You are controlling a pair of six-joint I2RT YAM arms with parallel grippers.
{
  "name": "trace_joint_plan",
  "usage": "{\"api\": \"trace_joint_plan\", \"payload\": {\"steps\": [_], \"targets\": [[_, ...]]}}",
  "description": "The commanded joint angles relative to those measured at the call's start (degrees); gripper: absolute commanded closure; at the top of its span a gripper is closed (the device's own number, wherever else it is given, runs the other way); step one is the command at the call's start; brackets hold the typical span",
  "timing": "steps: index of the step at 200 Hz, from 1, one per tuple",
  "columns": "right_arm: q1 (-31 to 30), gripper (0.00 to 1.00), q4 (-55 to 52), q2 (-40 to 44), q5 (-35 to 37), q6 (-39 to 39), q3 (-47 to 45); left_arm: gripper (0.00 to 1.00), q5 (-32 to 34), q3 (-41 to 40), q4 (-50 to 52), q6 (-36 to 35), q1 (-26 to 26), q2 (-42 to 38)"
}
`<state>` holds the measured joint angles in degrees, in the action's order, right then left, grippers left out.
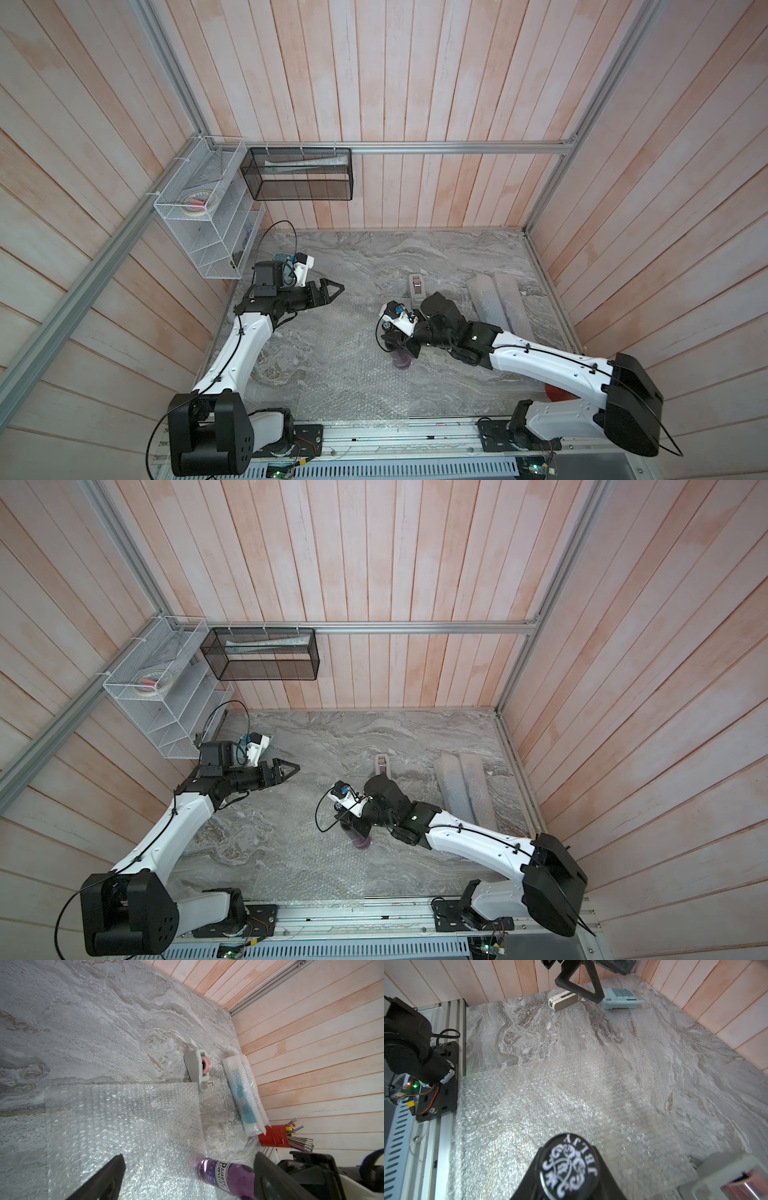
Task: Wrap wine bottles in bubble wrap
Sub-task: Place the wine bottle on the bubble wrap.
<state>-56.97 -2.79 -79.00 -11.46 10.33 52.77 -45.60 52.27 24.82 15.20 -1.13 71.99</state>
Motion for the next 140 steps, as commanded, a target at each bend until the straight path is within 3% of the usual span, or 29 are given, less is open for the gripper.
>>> {"api": "trace_joint_plan", "payload": {"steps": [1,76,111,140], "targets": [[-1.8,0.91,-3.6,-5.7,4.4,4.3,6.2,0.02,3.4,1.7,4.0,-2.2,-1.0,-0.3],[-11.2,0.88,-8.5,-28.3,6.4,9.3,26.3,0.02,7.6,2.5,10.0,-3.6,-5.6,-1.6],[-12.0,0.87,-11.0,-36.3,2.8,6.9,33.0,0.02,7.4,0.9,10.0,-4.0,-6.3,-1.4],[-12.3,0.86,-13.5,-42.1,3.9,6.9,36.8,0.02,7.6,0.3,10.0,-4.4,-6.5,-0.7]]}}
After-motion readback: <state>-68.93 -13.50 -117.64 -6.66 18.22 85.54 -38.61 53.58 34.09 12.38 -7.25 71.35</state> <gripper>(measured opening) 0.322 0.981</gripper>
